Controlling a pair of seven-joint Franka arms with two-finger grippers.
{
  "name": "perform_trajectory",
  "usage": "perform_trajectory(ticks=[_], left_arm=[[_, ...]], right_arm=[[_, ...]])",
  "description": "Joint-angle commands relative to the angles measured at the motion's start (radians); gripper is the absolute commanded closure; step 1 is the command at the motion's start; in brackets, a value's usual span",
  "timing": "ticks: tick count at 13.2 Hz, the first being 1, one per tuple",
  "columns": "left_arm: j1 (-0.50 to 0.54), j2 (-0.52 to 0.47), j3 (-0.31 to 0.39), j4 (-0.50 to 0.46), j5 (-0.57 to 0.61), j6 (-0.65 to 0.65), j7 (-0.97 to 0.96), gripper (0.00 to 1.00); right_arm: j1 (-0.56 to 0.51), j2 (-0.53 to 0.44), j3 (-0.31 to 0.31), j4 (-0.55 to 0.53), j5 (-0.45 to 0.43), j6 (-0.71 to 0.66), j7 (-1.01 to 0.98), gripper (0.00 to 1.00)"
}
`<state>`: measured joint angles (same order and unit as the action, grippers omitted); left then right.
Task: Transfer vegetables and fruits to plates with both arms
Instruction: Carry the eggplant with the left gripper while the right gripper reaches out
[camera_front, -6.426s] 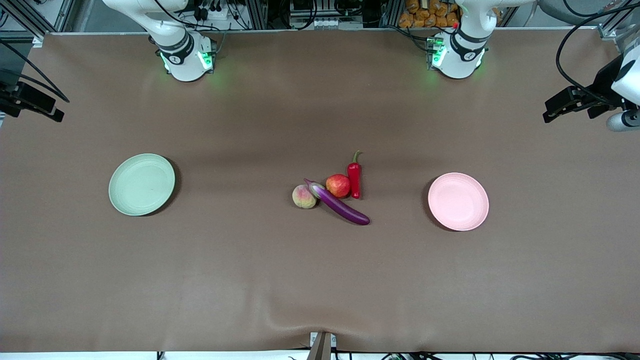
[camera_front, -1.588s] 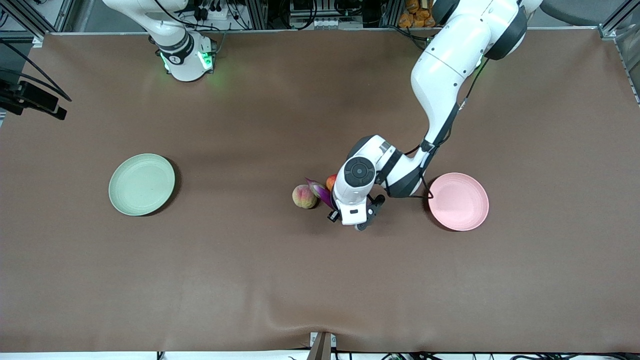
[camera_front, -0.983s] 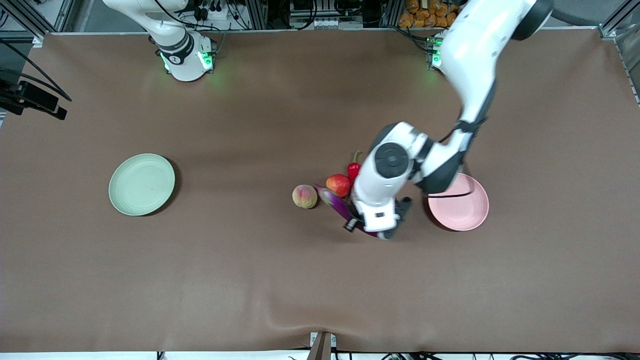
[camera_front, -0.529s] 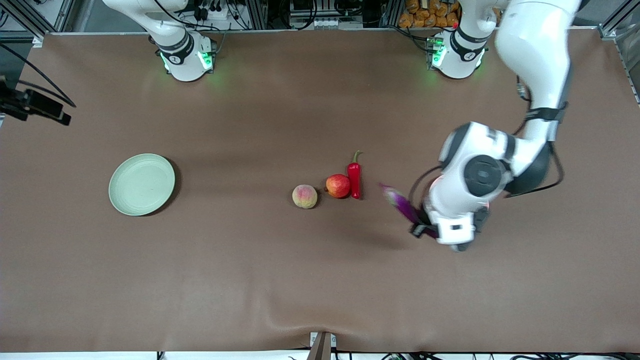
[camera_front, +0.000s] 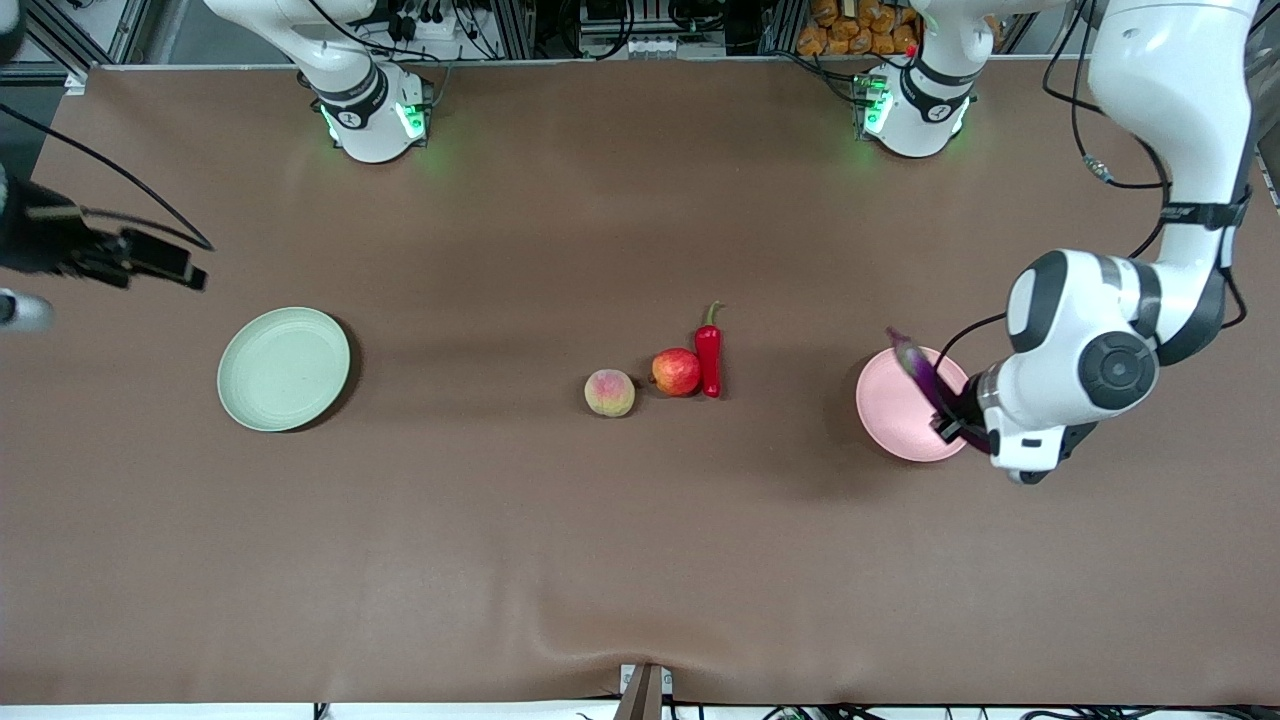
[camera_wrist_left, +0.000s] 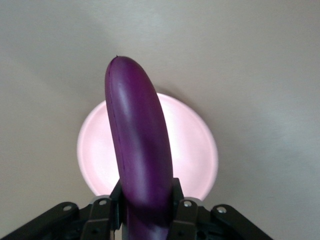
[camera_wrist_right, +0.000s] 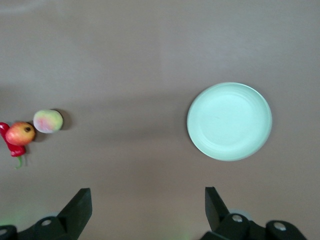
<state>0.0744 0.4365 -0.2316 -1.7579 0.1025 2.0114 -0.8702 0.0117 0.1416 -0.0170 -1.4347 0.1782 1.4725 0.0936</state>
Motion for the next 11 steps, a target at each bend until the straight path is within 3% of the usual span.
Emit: perform_trajectory(ticks=[1,5,8,11], left_arm=[[0.079,-0.114,-0.012,-0.182,-0.006,0.041,0.146,1.00],[0.085,-0.177,-0.011,-0.349,0.008,0.127,0.252,1.00],[0.084,-0.194,-0.029,-0.432,0.164,0.226,0.269,1.00],[0.085,-0.183,-0.032,-0.503,0.184,0.392,0.327,1.00]], right_arm=[[0.072,0.090,-0.001,0.019,0.018,0.058,0.079,0.00],[0.241,0.217,-0.001,0.017,0.024,0.231,0.390,0.00],[0.344,0.326,-0.001,0.019,0.090,0.385,0.679,0.00],[0.436,0.398,-0.001,0.019,0.135,0.526,0.895,0.00]])
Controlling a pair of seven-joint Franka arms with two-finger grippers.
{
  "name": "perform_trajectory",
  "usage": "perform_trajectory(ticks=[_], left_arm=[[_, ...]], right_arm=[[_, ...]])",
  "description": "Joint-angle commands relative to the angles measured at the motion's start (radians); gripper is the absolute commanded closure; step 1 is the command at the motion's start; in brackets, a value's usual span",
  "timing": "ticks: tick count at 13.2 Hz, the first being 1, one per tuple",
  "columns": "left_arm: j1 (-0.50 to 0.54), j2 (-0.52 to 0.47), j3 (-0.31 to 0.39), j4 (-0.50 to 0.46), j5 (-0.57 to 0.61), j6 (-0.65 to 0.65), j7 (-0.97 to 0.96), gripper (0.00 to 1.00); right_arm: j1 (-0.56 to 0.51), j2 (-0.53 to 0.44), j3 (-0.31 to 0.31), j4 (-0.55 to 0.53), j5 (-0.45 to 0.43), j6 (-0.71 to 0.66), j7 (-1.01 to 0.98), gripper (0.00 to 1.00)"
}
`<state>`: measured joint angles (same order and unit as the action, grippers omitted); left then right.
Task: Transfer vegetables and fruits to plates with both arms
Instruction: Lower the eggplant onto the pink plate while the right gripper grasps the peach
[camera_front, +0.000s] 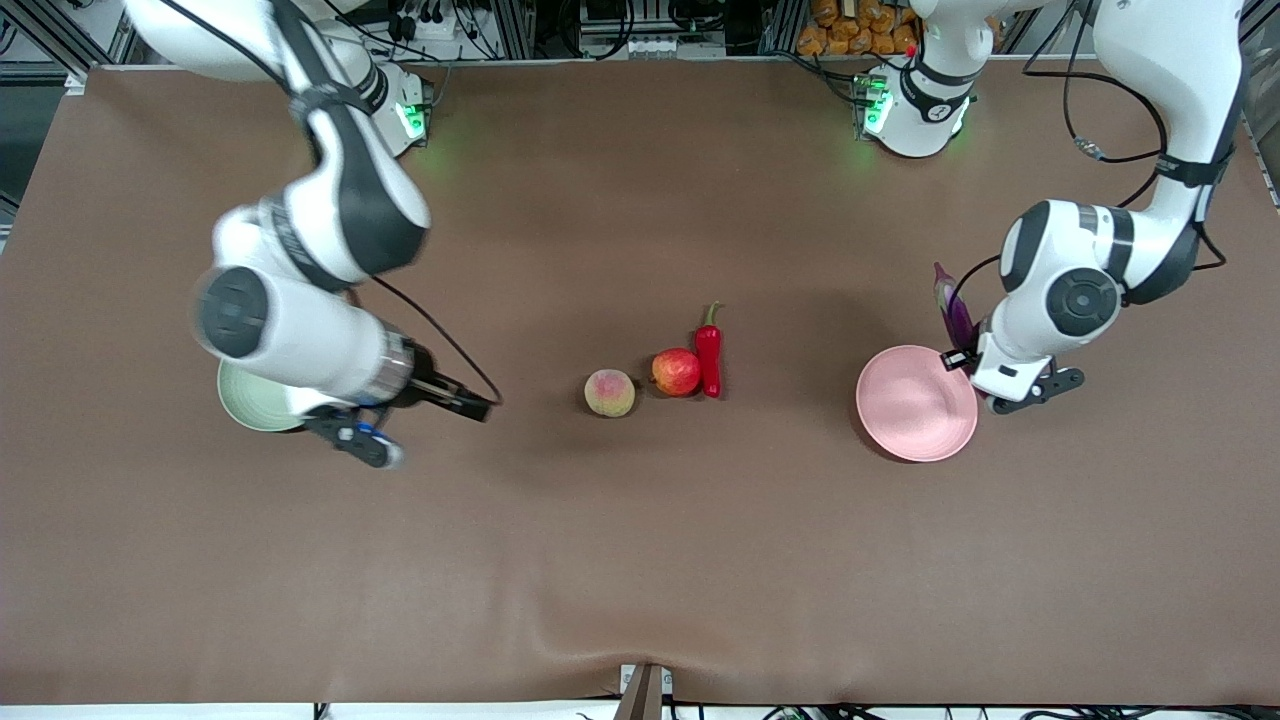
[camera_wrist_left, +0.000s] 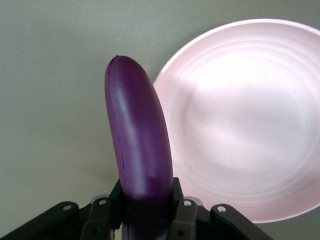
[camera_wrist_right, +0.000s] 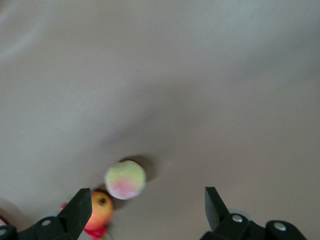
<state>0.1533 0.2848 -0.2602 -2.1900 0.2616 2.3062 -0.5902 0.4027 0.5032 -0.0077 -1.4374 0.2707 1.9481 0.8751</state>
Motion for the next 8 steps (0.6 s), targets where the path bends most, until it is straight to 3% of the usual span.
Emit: perform_trajectory(ticks=[1,6,8], left_arm=[[0.006,-0.027,-0.005,-0.083,0.027,0.134,0.070,1.00],[-0.001,-0.021,-0.034,-0.083,0.033,0.144,0.079,1.00],[0.000,-0.001,-0.036,-0.079,0.094,0.144,0.079,1.00]], right_arm=[[0.080,0.063,-0.011,0.020,0.041,0.096,0.178,0.00],[0.137,0.167,-0.009,0.020,0.050,0.152,0.326,0.00],[0.154,0.208,-0.011,0.022,0.085,0.164,0.337,0.00]])
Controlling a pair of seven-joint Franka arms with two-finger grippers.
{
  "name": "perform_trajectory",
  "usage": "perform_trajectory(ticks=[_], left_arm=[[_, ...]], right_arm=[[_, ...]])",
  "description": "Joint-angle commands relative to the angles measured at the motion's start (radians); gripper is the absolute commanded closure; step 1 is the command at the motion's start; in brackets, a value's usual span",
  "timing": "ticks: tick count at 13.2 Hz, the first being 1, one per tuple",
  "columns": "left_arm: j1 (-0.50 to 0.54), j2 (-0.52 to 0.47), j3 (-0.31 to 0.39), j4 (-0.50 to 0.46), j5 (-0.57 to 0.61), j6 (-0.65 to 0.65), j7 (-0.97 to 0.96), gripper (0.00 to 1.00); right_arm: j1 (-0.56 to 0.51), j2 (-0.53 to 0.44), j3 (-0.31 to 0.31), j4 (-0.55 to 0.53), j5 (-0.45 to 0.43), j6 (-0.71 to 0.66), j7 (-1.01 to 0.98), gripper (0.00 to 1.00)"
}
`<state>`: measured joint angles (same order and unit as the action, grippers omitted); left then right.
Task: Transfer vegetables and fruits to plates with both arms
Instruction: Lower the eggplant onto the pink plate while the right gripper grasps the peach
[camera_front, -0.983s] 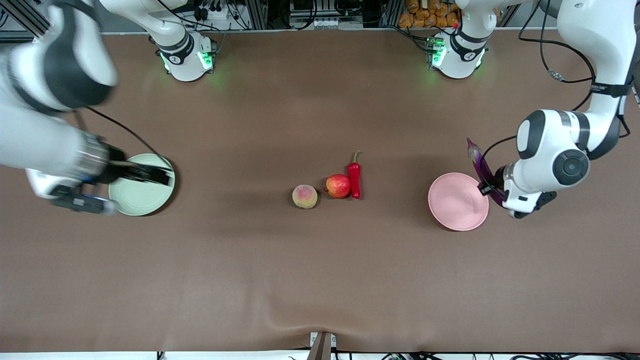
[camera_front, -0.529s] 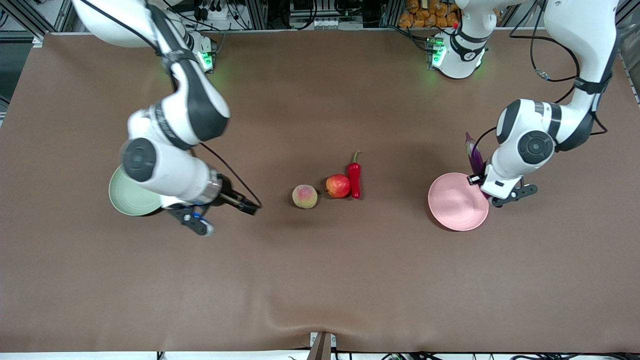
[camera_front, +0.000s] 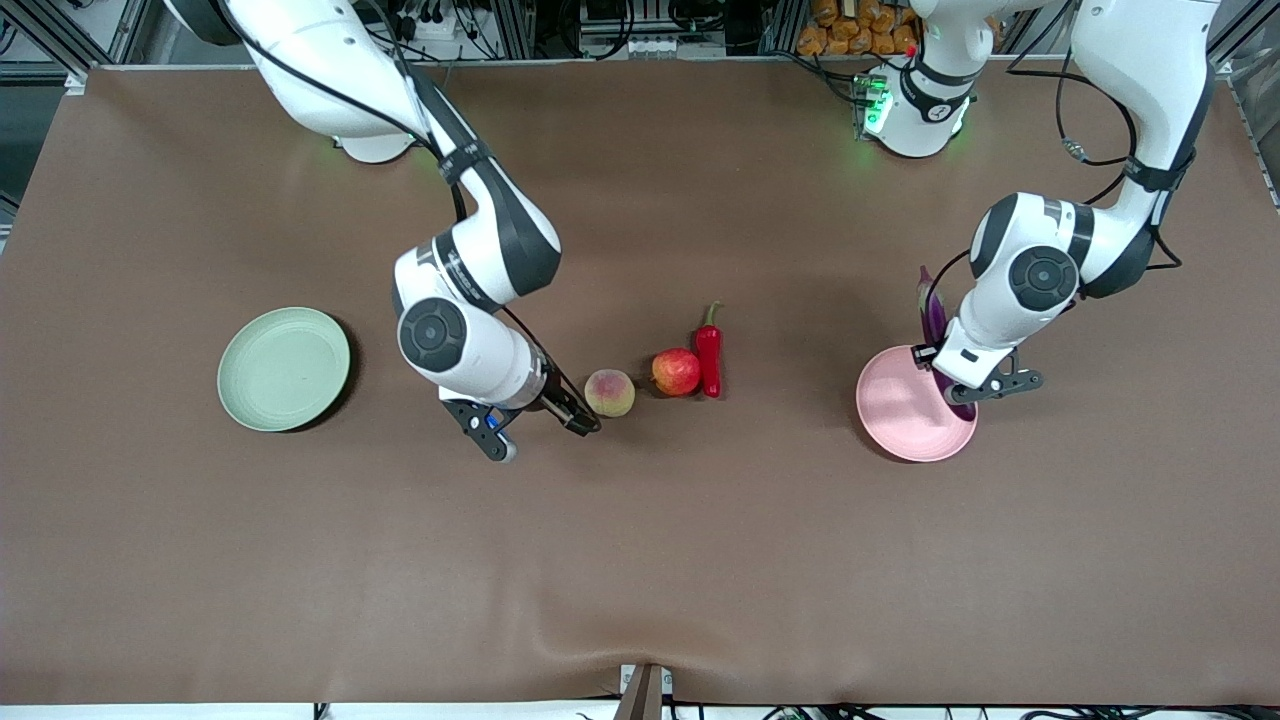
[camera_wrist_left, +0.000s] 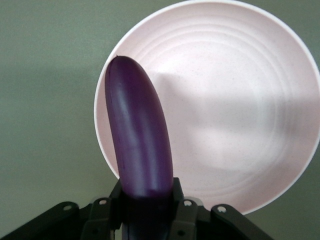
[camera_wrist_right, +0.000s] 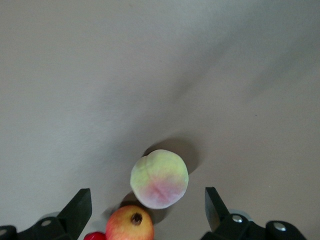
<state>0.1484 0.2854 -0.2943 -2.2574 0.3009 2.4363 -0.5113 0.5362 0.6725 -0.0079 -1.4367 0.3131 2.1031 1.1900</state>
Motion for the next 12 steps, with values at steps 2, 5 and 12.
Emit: perform_trajectory(ticks=[2,5,12], left_arm=[[0.007,0.018,0.000,-0.004,0.063,0.030,0.000,1.00],[0.003,0.049,-0.002,0.016,0.063,0.047,0.000,1.00],[0.003,0.092,-0.002,0.058,0.061,0.047,0.000,1.00]], right_arm=[[0.028,0.059,-0.009,0.019,0.055,0.076,0.033,0.00],[0.057,0.088,-0.010,0.019,0.052,0.080,0.033,0.00],[0.111,0.136,-0.012,0.013,0.038,0.092,0.037,0.00]])
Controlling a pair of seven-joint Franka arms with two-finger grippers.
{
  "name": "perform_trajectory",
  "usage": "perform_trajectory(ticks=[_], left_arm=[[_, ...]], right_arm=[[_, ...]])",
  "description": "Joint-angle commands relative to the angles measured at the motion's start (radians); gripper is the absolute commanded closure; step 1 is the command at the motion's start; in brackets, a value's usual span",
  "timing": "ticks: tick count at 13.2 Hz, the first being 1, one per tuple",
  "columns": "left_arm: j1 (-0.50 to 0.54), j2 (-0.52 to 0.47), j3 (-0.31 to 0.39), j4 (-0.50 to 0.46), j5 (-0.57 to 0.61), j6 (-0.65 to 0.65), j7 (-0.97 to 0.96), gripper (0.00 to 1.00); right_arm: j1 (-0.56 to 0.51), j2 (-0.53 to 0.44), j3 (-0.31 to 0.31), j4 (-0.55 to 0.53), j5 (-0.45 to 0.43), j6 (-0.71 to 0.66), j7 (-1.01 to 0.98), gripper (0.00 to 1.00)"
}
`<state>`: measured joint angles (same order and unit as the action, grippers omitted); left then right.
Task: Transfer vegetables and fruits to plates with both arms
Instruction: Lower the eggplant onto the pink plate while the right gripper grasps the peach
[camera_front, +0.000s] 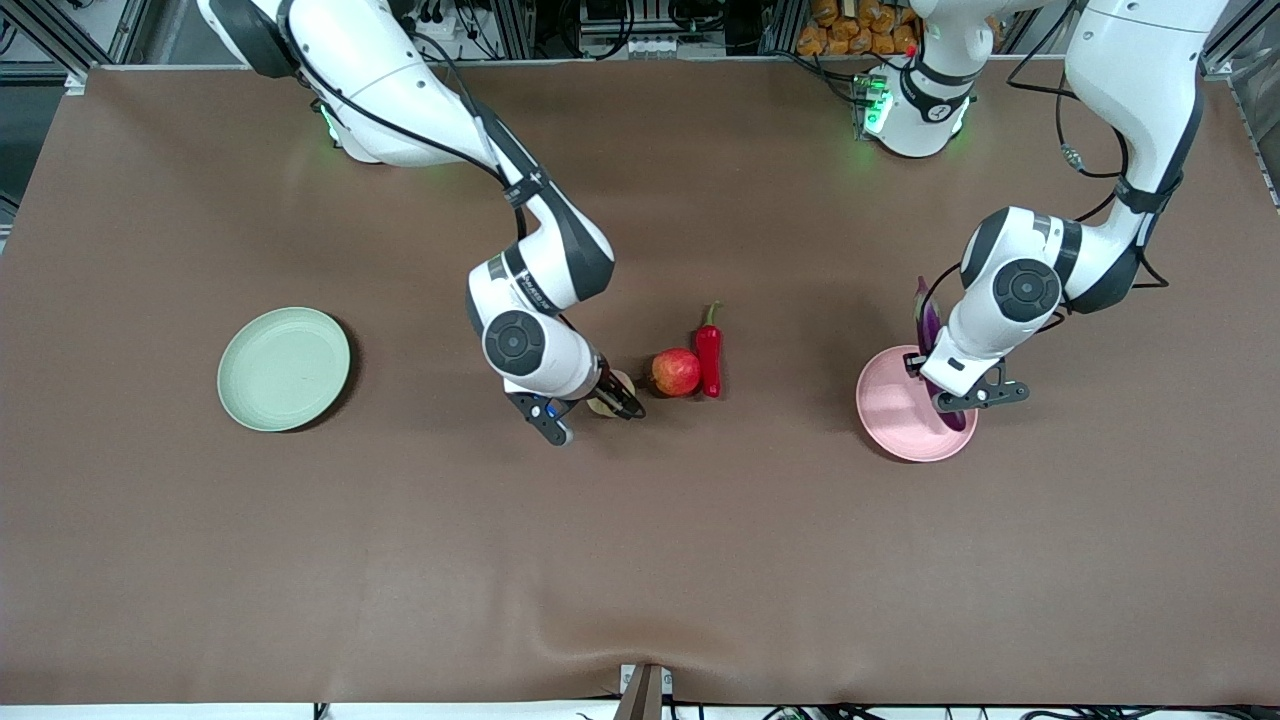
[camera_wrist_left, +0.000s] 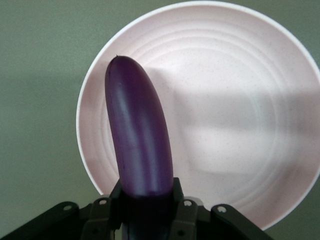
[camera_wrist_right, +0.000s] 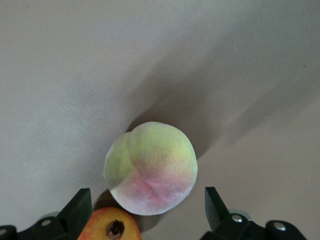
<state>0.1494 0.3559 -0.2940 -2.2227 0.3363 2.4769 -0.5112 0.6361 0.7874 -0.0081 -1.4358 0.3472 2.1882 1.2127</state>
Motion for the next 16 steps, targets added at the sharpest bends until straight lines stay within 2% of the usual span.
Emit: perform_trajectory(ticks=[1,2,3,4,5,6,8,9,11,12,14,15,16], left_arm=[[0.004,0.028,-0.002,0.031,0.026,0.007,-0.001,1.00],[0.004,0.034,-0.002,0.037,0.026,0.007,-0.001,1.00],[0.005,0.035,-0.002,0.040,0.026,0.007,-0.004,1.00],[0.009,0.038,-0.002,0.043,0.026,0.007,-0.004,0.85],[0.009,0.038,-0.002,0.044,0.026,0.007,-0.006,0.67],[0.009,0.035,-0.002,0.043,0.026,0.007,-0.006,0.55],[0.009,0.035,-0.002,0.044,0.026,0.007,-0.007,0.23],[0.009,0.035,-0.002,0.046,0.026,0.007,-0.007,0.00],[0.010,0.023,-0.002,0.049,0.026,0.007,-0.004,0.00],[0.010,0.015,-0.002,0.057,0.026,-0.001,-0.004,0.00],[0.010,-0.012,-0.002,0.060,0.012,-0.004,-0.015,0.00],[0.009,-0.020,-0.008,0.067,0.003,-0.013,-0.019,0.00],[0.006,-0.022,-0.029,0.092,-0.046,-0.044,-0.029,0.00]], right_arm=[[0.017,0.026,-0.013,0.011,0.000,0.007,0.014,0.00],[0.019,0.033,-0.013,0.015,-0.001,0.022,0.014,0.00],[0.019,0.033,-0.013,0.017,-0.001,0.054,0.010,0.15],[0.016,0.033,-0.013,0.018,-0.001,0.064,0.007,0.61],[0.005,0.033,-0.013,0.018,0.004,0.064,0.010,0.92],[-0.003,0.032,-0.013,0.021,0.006,0.061,0.004,1.00],[-0.016,0.021,-0.018,0.063,0.004,0.010,-0.002,1.00],[-0.068,0.015,-0.015,0.102,0.006,-0.104,-0.007,1.00],[-0.182,0.010,-0.006,0.258,0.015,-0.362,-0.100,1.00],[-0.223,0.007,-0.003,0.300,0.016,-0.460,-0.187,1.00],[-0.303,-0.037,-0.006,0.316,0.015,-0.572,-0.338,1.00],[-0.344,-0.077,-0.013,0.304,0.009,-0.637,-0.474,1.00],[-0.371,-0.098,-0.021,0.279,-0.005,-0.690,-0.587,1.00]])
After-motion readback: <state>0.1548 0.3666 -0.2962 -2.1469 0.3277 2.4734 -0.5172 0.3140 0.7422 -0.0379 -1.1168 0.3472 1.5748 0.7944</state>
